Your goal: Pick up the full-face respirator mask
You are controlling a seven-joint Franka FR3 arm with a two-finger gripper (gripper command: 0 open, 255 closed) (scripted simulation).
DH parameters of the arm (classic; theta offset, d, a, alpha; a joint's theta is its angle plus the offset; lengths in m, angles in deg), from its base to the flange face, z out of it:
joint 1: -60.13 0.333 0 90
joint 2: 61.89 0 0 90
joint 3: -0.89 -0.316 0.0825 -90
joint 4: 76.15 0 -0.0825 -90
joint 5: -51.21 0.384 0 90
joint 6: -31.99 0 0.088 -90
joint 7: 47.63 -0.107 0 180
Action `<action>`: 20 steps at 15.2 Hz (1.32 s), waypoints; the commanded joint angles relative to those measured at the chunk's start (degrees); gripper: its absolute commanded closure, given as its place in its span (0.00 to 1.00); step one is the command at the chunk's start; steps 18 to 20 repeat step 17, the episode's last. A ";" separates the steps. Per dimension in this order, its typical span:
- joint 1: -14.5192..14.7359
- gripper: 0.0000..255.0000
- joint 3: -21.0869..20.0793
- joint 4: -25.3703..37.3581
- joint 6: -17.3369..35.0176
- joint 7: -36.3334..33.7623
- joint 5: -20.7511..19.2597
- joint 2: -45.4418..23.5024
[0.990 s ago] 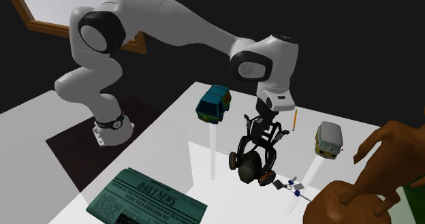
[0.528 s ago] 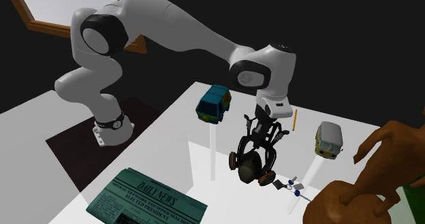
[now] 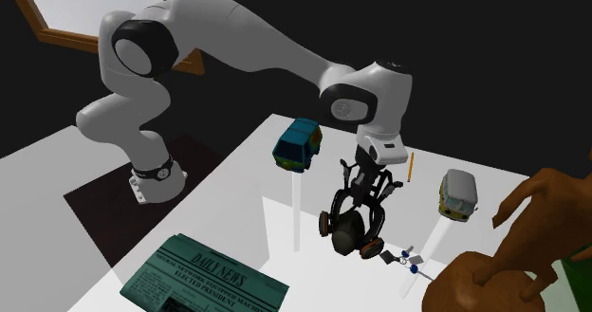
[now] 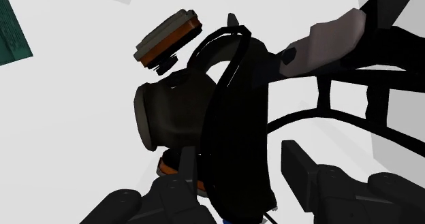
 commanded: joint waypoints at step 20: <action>0.11 1.00 -0.69 6.86 -9.92 1.65 1.46 3.17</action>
